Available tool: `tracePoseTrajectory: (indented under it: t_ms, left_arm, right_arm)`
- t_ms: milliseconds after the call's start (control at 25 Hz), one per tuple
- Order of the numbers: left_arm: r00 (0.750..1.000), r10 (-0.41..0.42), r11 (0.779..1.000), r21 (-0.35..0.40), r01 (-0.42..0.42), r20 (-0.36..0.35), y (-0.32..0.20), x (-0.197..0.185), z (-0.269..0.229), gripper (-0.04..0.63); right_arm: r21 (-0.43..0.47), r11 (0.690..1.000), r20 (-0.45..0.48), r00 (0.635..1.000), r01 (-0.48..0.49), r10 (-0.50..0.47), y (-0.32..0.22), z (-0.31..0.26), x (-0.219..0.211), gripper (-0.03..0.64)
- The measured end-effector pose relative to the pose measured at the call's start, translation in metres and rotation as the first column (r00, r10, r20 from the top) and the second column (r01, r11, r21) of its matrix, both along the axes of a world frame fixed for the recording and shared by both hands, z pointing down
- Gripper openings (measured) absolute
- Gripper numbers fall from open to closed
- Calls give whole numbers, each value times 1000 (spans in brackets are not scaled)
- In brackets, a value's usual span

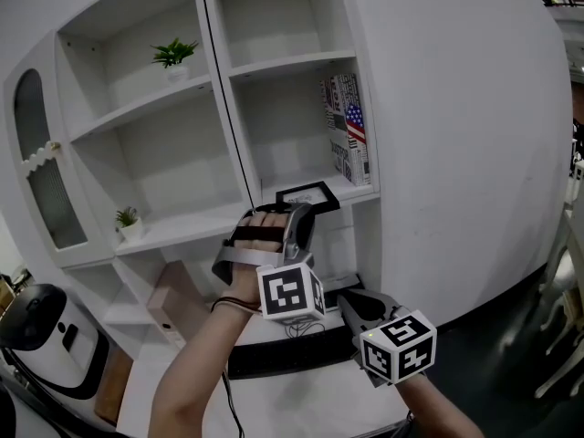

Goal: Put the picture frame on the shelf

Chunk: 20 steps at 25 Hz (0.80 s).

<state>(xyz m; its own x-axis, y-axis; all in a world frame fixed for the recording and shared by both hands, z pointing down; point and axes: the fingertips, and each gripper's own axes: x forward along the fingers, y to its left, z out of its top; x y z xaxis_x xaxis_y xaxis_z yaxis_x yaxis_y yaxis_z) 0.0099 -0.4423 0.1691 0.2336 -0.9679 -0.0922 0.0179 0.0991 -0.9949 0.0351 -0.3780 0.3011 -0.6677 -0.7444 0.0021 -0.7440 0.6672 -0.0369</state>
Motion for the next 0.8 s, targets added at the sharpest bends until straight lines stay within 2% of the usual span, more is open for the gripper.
tracePoseTrajectory:
  t_ms: [800]
  left_arm:
    - [1000,-14,999,-52,14,-5,-36,-9,18,60]
  right_arm:
    - [-35,999,3,1000,-4,4,-17,14,1,3]
